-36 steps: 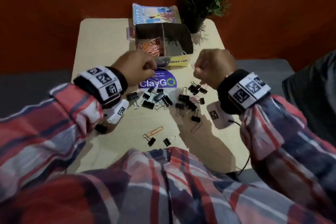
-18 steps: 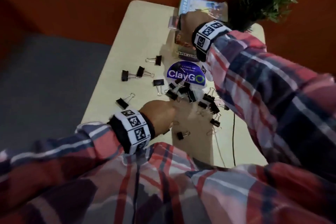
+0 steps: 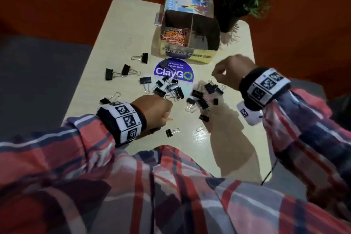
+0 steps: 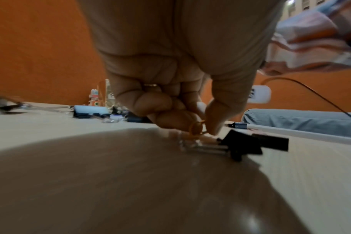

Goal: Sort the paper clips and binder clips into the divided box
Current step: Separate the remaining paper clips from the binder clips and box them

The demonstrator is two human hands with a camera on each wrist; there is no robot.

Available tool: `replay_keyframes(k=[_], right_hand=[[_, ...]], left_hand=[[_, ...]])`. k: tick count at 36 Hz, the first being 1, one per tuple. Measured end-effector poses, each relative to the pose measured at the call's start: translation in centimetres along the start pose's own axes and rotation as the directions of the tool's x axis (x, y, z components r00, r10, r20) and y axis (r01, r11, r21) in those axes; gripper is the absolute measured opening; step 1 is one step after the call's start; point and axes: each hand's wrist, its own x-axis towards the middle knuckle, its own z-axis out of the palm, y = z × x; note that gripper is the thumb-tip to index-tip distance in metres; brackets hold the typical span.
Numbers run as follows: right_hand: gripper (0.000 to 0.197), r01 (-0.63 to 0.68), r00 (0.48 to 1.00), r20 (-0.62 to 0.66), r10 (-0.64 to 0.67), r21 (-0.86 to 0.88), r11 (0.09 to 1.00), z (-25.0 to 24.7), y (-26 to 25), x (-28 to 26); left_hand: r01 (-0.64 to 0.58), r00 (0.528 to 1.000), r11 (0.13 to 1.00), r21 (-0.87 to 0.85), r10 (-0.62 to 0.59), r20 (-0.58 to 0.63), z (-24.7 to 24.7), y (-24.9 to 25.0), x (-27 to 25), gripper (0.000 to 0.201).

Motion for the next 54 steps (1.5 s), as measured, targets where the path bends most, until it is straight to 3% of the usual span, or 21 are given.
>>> replay_keyframes(k=[3,6,9,12,22,27,32,34,39,44,49,54], right_hand=[[0.021,-0.015,0.996,0.091,0.02,-0.053,0.998,1.9,1.0,-2.3],[0.022,0.006,0.995,0.099,0.005,-0.113,0.994,3.2,0.7,-3.3],[0.035,0.015,0.995,0.099,0.004,-0.192,0.981,4.3,-0.3,-3.3],[0.033,0.032,0.996,0.09,-0.009,-0.264,0.964,4.7,-1.4,-2.9],[0.025,0.066,0.991,0.131,-0.023,-0.329,0.942,4.9,-2.5,-1.7],[0.02,0.071,0.988,0.155,-0.017,-0.354,0.933,5.0,-2.6,-1.3],[0.017,0.048,0.986,0.166,0.01,-0.343,0.938,5.0,-2.8,-0.7],[0.01,0.04,0.984,0.176,0.021,-0.337,0.941,4.8,-3.0,-0.6],[0.019,-0.014,0.961,0.261,0.087,-0.271,0.962,4.7,-3.0,0.2],[0.022,-0.025,0.946,0.31,0.091,-0.212,0.977,4.9,-2.3,0.2],[0.024,-0.004,0.964,0.256,0.071,-0.253,0.967,5.2,-2.3,-0.4],[0.028,0.049,0.974,0.225,0.016,-0.281,0.958,5.5,-2.1,-0.7]], left_hand=[[-0.074,0.996,0.996,-0.052,0.071,-0.055,0.0,1.3,0.7,0.015],[-0.162,0.987,0.985,-0.059,0.16,-0.029,0.4,3.9,1.4,0.016],[-0.27,0.961,0.962,0.052,0.272,-0.053,1.2,6.6,2.0,0.02],[-0.305,0.947,0.938,0.165,0.317,-0.055,1.5,8.4,2.6,0.004],[-0.193,0.98,0.963,0.186,0.197,-0.005,1.6,9.8,3.4,0.025],[-0.143,0.99,0.979,0.147,0.141,0.026,1.7,9.9,3.2,0.009],[-0.102,0.994,0.993,0.051,0.1,0.05,2.0,9.6,3.5,0.034],[-0.086,0.995,0.995,0.046,0.084,0.045,2.3,9.3,3.7,0.029],[-0.09,0.996,0.996,0.011,0.089,0.024,1.3,8.1,3.2,0.007],[-0.013,0.997,0.984,-0.177,-0.002,-0.081,-0.6,4.5,2.8,0.012],[0.095,0.94,0.937,-0.336,-0.195,-0.279,-4.0,-1.0,3.4,0.009],[0.262,0.845,0.918,-0.297,-0.367,-0.389,-7.1,-7.4,4.6,0.021]])
